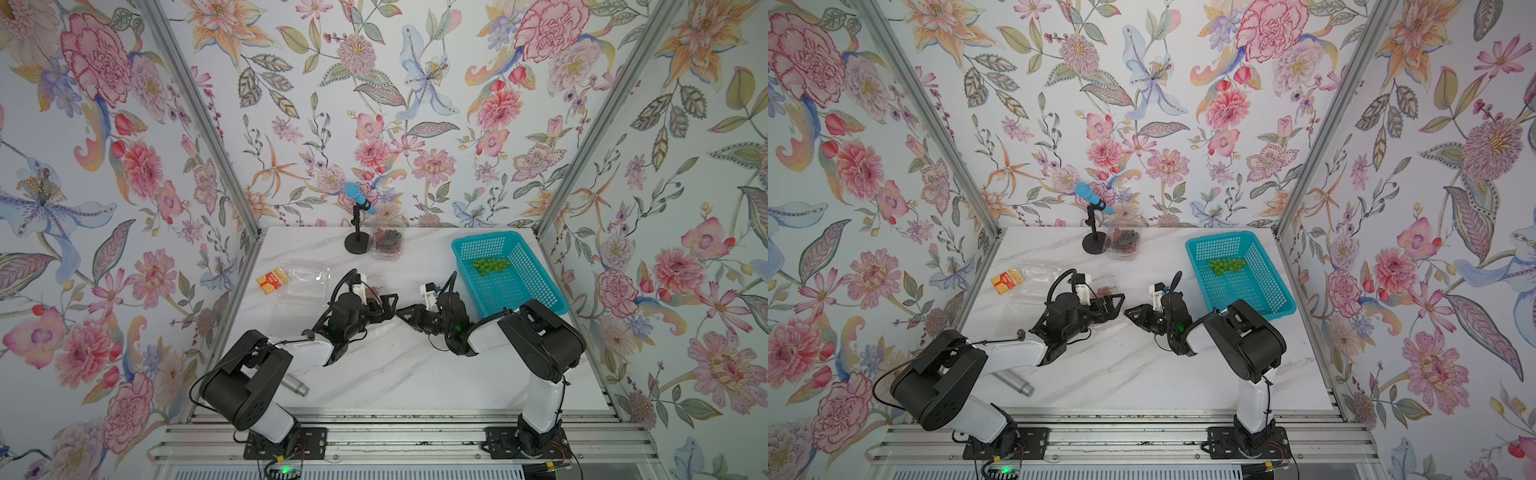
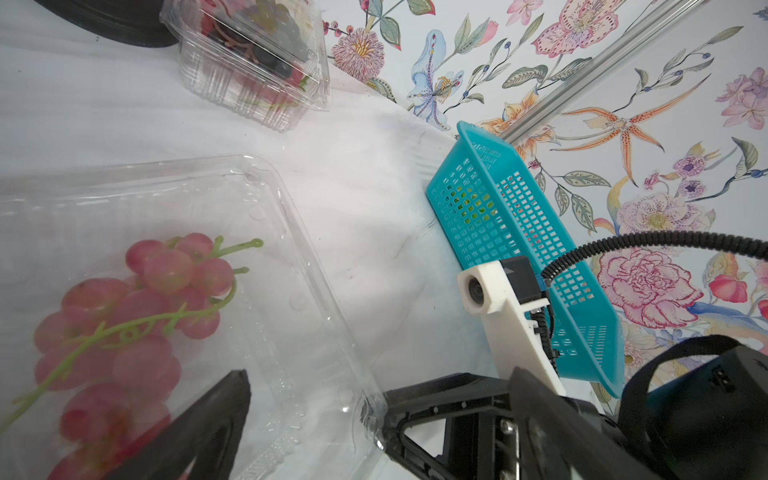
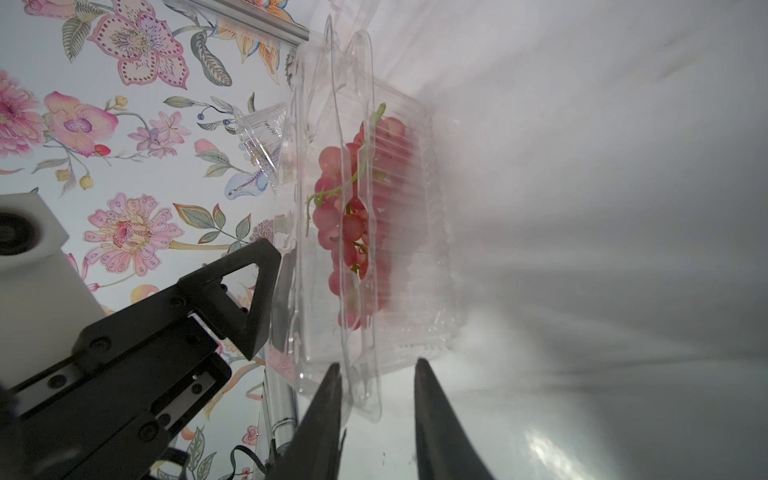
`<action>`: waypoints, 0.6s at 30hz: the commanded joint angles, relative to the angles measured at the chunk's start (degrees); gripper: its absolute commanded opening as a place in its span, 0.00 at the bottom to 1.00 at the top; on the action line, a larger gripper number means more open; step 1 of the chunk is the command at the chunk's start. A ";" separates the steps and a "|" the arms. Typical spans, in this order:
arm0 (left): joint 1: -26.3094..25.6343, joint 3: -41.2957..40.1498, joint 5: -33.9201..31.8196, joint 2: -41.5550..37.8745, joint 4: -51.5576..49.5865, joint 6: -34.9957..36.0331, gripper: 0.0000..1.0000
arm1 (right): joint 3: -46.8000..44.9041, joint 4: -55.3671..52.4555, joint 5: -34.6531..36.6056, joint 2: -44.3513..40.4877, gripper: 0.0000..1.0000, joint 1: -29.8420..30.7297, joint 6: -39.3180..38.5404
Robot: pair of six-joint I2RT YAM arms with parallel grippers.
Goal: Pack grapes into containers
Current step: Close the packing box at the center of the board.
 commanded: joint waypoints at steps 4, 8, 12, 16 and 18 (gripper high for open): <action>0.60 -0.28 -0.55 -0.85 -1.22 -0.81 1.00 | 0.71 2.67 -0.91 1.40 0.24 0.61 1.43; 0.60 -0.23 -0.55 -0.53 -1.11 -0.79 1.00 | 0.71 2.94 -0.86 1.75 0.21 0.79 1.51; 0.60 -0.09 -0.29 -0.22 -0.85 -0.79 1.00 | 0.71 3.34 -0.66 2.50 0.19 0.97 1.58; 0.60 -0.30 -0.39 -0.42 -0.89 -0.79 1.00 | 0.60 3.50 -0.33 2.91 0.16 1.10 1.76; 0.60 -0.29 -0.41 -0.42 -0.95 -0.78 1.00 | 0.45 3.73 -0.26 3.07 0.15 1.14 1.78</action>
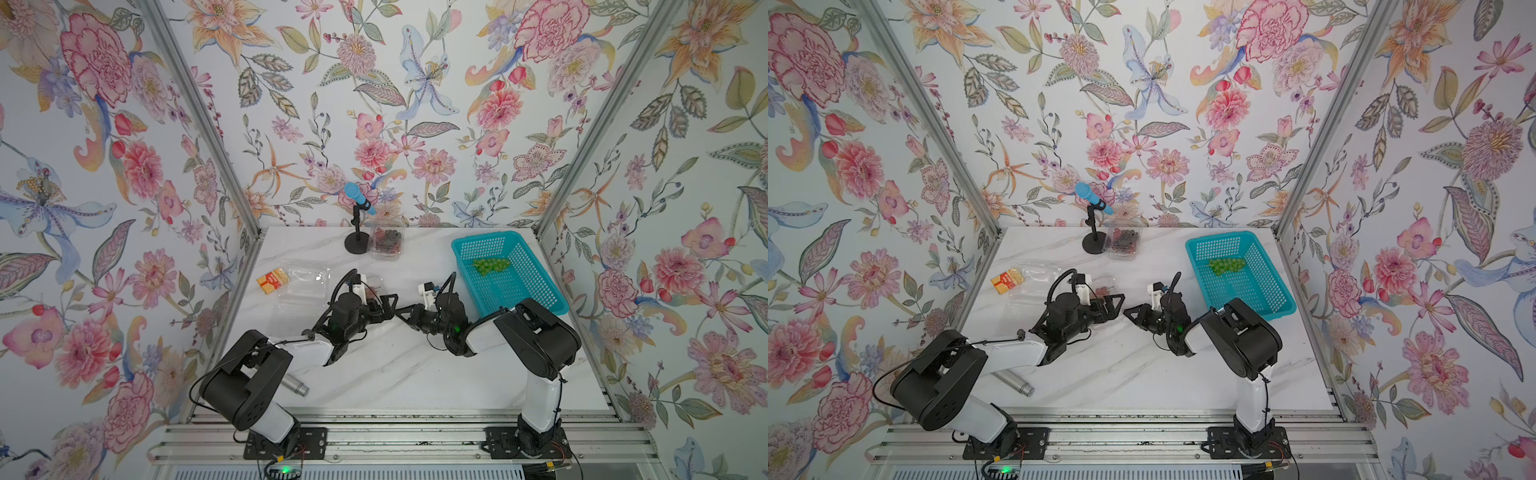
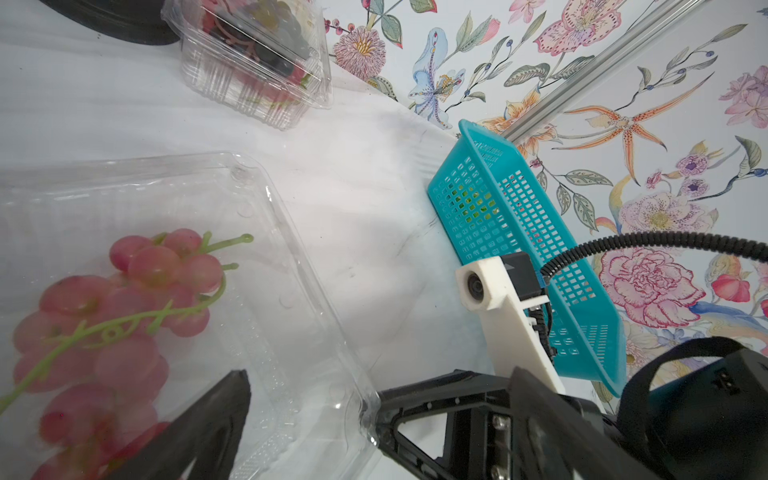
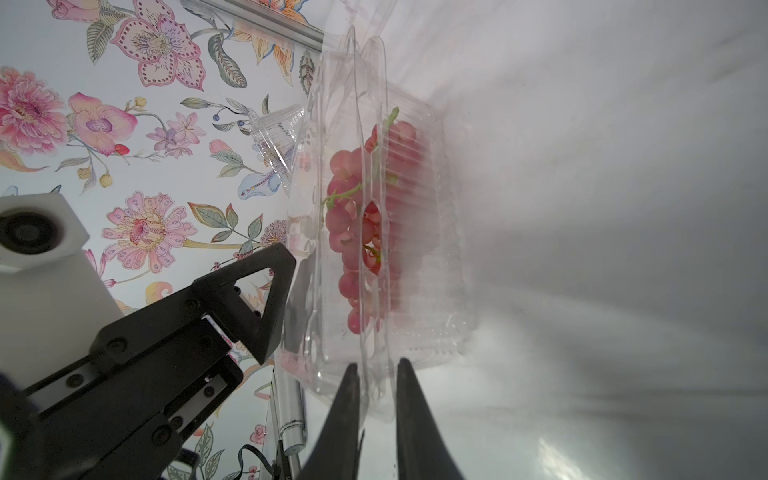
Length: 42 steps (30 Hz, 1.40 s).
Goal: Pack grapes into containers
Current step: Close the packing box at the center of the board.
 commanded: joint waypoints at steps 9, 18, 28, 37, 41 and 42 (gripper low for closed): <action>0.60 -0.76 -0.55 -0.56 -0.78 -0.62 1.00 | -0.23 1.09 0.45 2.15 0.12 0.75 1.25; 0.69 -1.10 -0.55 -0.58 -0.52 -0.62 1.00 | -0.76 1.20 1.09 2.89 0.11 0.73 1.24; 0.78 -1.31 -0.55 -0.47 -0.35 -0.53 1.00 | -0.64 1.58 1.27 4.21 0.10 2.53 1.36; 1.15 -1.41 -0.22 -0.57 -0.25 -0.45 1.00 | -1.37 2.49 1.60 4.32 0.10 2.47 1.79; 2.54 0.01 -0.11 -2.84 -3.02 1.84 1.00 | -2.12 2.49 1.45 2.18 0.13 1.75 1.74; 2.86 0.79 -0.35 -3.86 -4.44 3.00 1.00 | -2.30 1.93 1.44 1.39 0.14 1.50 1.34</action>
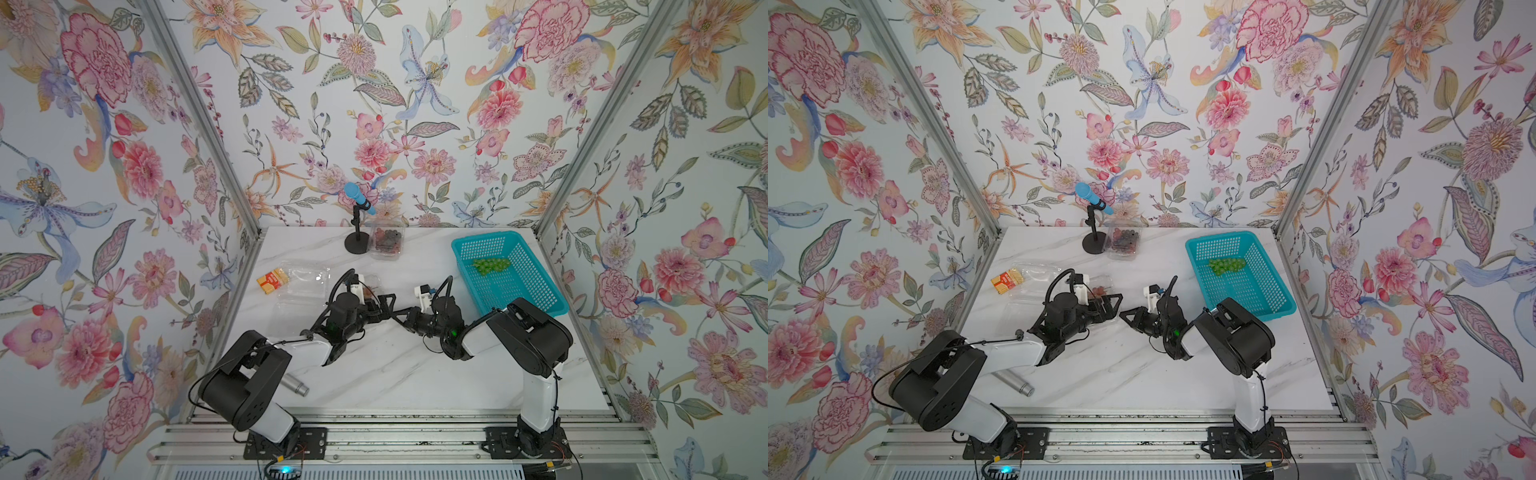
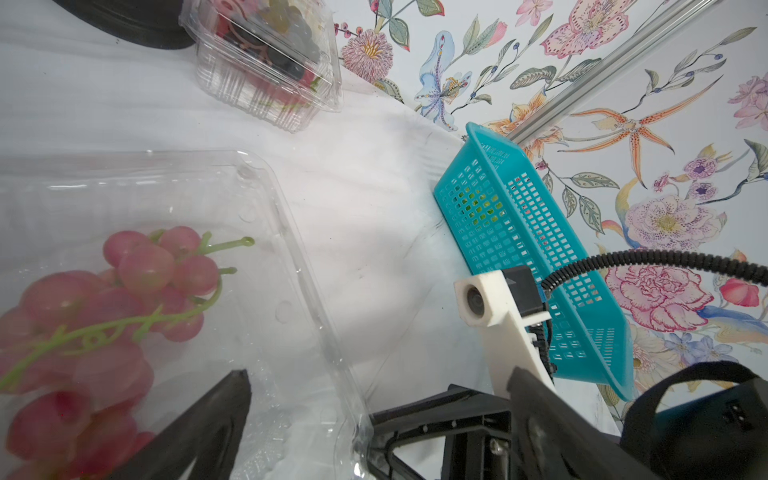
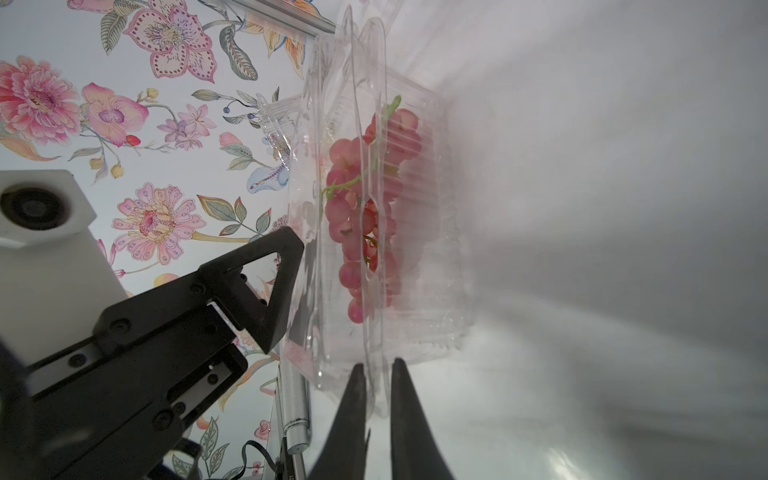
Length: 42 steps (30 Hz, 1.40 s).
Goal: Pack grapes into containers
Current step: Close the packing box at the center of the board, then adjust the packing box at the center of the board.
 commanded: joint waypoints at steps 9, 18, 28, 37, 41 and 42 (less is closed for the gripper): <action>3.61 5.77 -3.74 -10.48 -14.42 10.20 1.00 | -1.30 -16.59 4.23 -10.22 0.52 -0.38 -8.51; 11.19 0.07 -3.77 -14.04 -16.37 6.84 1.00 | 0.58 -25.86 5.84 -13.55 1.00 -0.47 -14.76; 12.56 6.24 -1.39 -3.44 -18.95 6.22 1.00 | 0.65 -28.33 4.01 -14.59 1.00 -3.17 -16.38; 12.56 13.45 -0.98 6.44 -21.28 6.86 1.00 | 0.29 -29.82 2.99 -16.15 1.00 -4.69 -17.67; 12.42 17.12 0.91 10.53 -20.50 7.11 1.00 | 0.37 -29.97 2.60 -15.98 1.00 -5.03 -17.75; 12.31 17.92 1.14 11.23 -20.24 7.05 1.00 | 0.42 -29.94 2.42 -16.06 0.99 -5.17 -17.75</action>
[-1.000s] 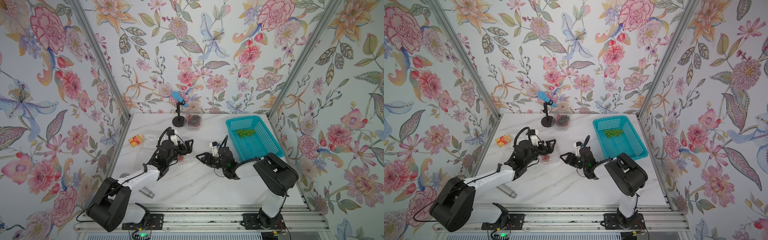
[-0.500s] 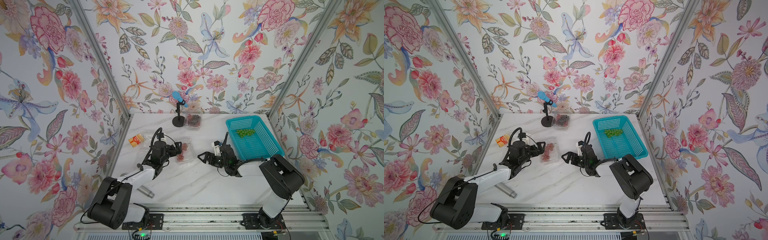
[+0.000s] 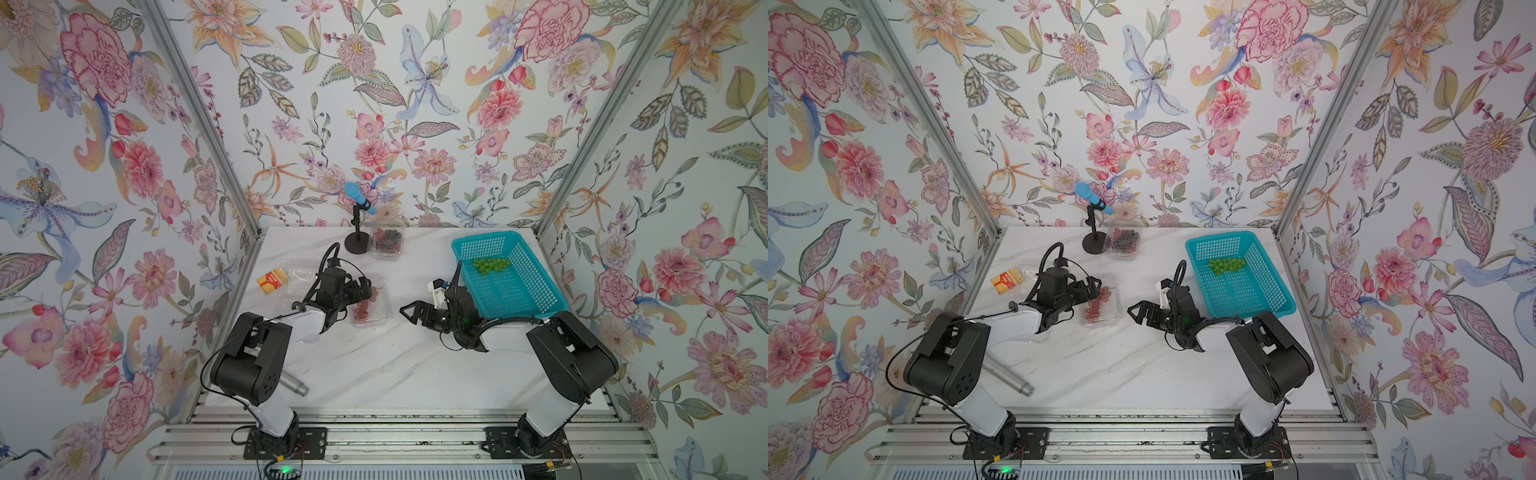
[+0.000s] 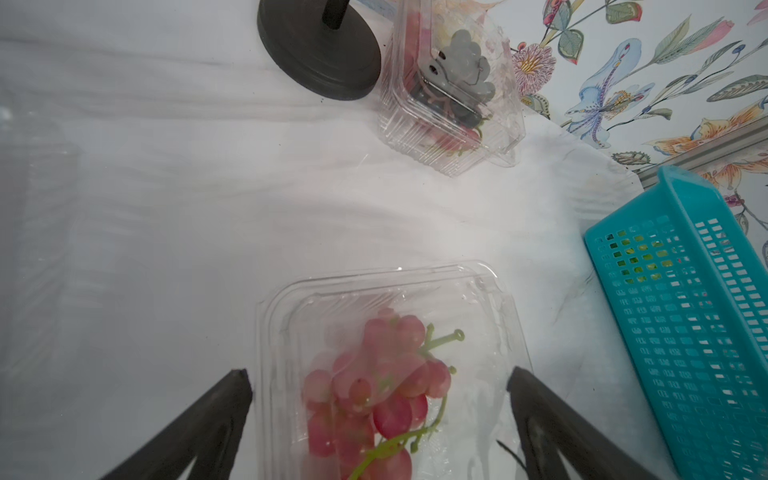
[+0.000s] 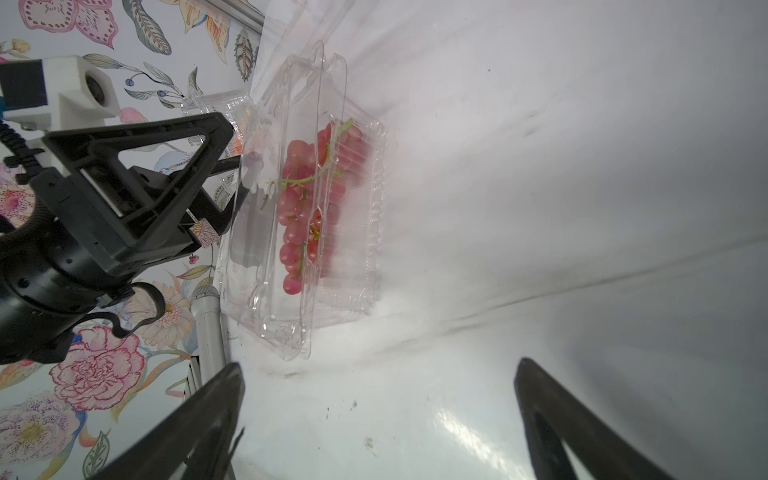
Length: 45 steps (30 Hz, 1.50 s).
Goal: Pack grapes into containers
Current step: Adjust the packing box at the center of the board.
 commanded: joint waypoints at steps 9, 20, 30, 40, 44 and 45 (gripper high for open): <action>-3.45 12.13 6.89 8.74 4.79 -0.10 1.00 | -0.85 -1.54 -2.49 -2.93 1.00 -2.33 -0.94; -4.41 6.98 4.83 1.32 0.47 4.48 1.00 | 5.25 -9.33 -3.54 -1.15 1.00 -6.60 -5.49; -4.25 -8.54 0.18 -19.80 -2.91 1.20 1.00 | 21.44 -17.48 -6.92 9.98 1.00 -10.18 -14.16; -5.70 -19.75 0.33 -26.72 0.40 -5.78 1.00 | 36.43 -25.19 -10.69 20.03 1.00 -8.74 -21.51; -5.70 -20.31 -0.03 -27.38 0.99 -5.89 1.00 | 35.42 -22.59 -11.12 20.44 1.00 -8.14 -18.29; -5.73 -20.13 0.05 -27.42 1.38 -5.79 1.00 | 33.38 -18.40 -12.66 20.20 1.00 -8.65 -14.97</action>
